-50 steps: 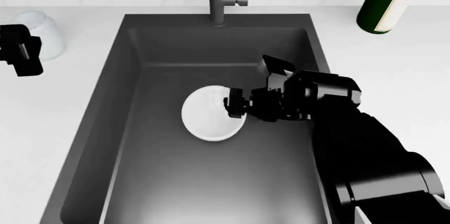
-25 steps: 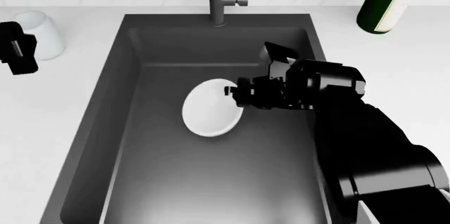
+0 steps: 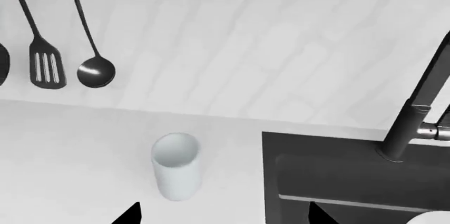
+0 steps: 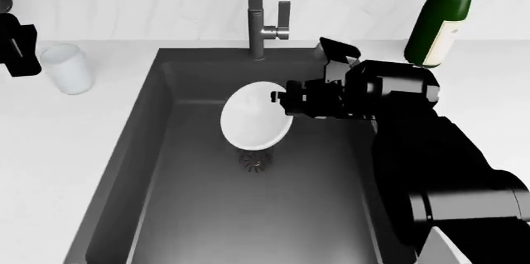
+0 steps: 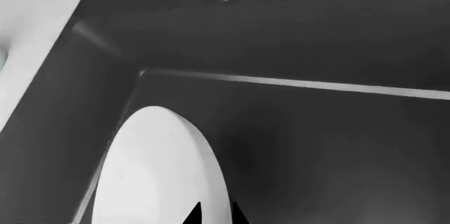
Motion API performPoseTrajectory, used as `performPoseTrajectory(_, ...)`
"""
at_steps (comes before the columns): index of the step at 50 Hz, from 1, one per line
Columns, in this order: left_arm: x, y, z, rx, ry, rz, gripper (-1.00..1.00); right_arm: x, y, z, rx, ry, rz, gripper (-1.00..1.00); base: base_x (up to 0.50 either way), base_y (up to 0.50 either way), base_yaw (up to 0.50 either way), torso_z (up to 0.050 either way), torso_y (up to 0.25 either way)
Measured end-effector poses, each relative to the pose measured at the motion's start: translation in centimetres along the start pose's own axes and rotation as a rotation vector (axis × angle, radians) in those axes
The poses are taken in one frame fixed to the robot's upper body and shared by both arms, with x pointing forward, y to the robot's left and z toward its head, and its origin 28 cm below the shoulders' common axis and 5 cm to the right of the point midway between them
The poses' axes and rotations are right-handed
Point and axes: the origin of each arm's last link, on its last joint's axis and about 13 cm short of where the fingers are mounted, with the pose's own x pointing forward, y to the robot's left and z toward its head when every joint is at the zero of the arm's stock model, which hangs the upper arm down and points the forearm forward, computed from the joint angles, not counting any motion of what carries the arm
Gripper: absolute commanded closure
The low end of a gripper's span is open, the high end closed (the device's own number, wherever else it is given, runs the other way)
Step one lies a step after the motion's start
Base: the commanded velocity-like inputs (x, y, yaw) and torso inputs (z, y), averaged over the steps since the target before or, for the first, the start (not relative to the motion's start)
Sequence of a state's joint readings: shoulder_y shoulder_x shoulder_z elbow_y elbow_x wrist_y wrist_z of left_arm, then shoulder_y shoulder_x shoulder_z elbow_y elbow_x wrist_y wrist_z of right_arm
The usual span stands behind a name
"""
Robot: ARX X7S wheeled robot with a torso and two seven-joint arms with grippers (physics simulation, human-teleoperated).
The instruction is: Pick the cup and bowl from the sink and place them on the counter for drying.
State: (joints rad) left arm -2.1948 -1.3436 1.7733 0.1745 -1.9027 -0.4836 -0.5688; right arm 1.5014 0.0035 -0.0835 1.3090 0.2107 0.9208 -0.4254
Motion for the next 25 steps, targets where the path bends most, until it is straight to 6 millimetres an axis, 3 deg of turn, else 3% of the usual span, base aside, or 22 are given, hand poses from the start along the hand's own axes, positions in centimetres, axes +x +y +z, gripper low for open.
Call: performPoseTrajectory(25,-0.03,0.01,0.10,0.001,-0.012,0.000,-1.00,-0.21,-0.12,0.08,0.016,0.000,0.012,1.00,0.00,0.00,0.00,0.004,0.209)
